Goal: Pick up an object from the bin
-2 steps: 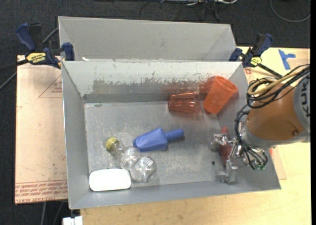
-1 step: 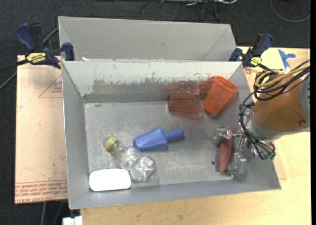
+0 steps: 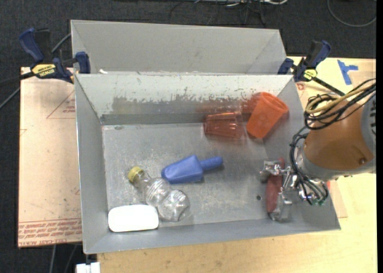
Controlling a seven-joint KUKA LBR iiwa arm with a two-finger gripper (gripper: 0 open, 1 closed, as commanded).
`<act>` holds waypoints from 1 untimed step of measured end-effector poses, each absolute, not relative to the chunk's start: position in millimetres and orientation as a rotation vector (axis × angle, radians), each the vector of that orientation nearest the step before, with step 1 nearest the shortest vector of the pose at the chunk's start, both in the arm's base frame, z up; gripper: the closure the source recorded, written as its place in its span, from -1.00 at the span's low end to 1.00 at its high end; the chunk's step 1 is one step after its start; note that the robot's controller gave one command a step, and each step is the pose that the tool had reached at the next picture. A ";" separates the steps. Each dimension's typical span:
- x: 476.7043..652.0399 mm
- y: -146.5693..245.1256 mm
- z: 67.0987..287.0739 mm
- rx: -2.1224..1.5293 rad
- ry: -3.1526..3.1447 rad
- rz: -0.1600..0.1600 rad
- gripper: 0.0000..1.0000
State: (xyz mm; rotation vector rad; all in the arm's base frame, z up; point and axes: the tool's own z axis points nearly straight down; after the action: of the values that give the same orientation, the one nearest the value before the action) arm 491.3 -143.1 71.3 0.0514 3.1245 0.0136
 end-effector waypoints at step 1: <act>525.1 -146.6 69.9 -1.095 2.930 0.008 1.00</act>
Offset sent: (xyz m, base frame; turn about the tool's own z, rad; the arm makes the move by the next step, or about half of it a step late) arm 0.0000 0.0000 0.0000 0.0000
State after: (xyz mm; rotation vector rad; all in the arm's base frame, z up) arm 525.1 -146.6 69.9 -1.0946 2.9298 0.0082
